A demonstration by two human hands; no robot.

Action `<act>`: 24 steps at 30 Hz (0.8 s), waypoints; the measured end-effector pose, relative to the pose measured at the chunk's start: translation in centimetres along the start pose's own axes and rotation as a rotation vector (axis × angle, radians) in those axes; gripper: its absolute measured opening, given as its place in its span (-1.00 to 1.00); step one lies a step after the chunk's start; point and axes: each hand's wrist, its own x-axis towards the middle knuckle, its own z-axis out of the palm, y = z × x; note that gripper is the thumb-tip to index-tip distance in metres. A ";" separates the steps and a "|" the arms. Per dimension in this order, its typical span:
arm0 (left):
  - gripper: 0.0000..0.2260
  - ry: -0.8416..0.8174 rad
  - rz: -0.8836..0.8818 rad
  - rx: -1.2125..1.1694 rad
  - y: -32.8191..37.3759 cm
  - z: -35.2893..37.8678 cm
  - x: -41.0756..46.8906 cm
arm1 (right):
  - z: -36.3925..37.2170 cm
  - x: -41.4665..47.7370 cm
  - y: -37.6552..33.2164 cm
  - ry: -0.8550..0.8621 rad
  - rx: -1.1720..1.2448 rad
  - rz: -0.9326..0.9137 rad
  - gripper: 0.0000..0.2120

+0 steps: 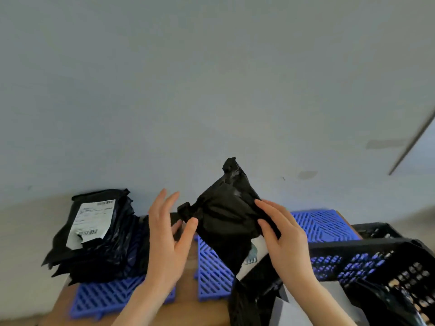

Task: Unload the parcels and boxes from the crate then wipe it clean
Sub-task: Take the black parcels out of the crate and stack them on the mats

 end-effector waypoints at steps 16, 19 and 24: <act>-0.29 -0.279 -0.330 -0.156 -10.1 -3.2 -0.7 | 13.0 7.9 -2.2 -0.019 0.076 0.250 -0.71; -0.23 -0.223 -0.405 -0.151 -12.2 -4.1 -0.8 | 17.6 5.9 -0.9 -0.029 0.118 0.408 -0.71; -0.21 -0.227 -0.517 -0.005 -16.6 -6.3 -2.1 | 24.1 1.5 1.4 -0.278 0.098 0.569 -0.67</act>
